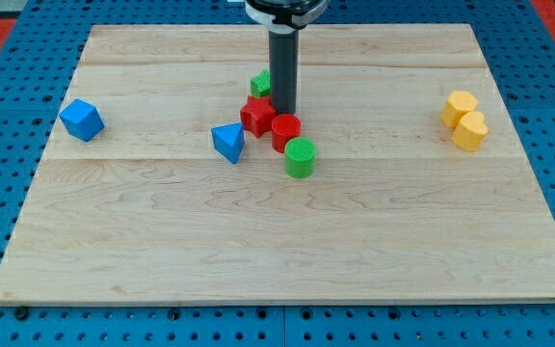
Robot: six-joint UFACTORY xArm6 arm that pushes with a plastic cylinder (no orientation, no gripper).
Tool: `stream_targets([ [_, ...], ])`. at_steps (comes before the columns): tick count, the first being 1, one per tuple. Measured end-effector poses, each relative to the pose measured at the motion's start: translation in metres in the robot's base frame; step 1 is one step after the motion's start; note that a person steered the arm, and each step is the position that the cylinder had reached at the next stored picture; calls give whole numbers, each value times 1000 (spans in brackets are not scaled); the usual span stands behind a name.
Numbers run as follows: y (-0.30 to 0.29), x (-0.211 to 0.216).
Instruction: Move red star towards bottom left
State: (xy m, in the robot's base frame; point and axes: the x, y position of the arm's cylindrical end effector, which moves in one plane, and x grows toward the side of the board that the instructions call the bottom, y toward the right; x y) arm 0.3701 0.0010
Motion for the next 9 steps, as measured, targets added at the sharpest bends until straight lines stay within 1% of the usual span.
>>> stream_targets([
  [1,9,-18],
  [2,-29,-18],
  [3,-80,4],
  [4,-84,11],
  [5,-57,-5],
  [6,-39,5],
  [7,-63,34],
  [8,-123,56],
  [9,-156,69],
])
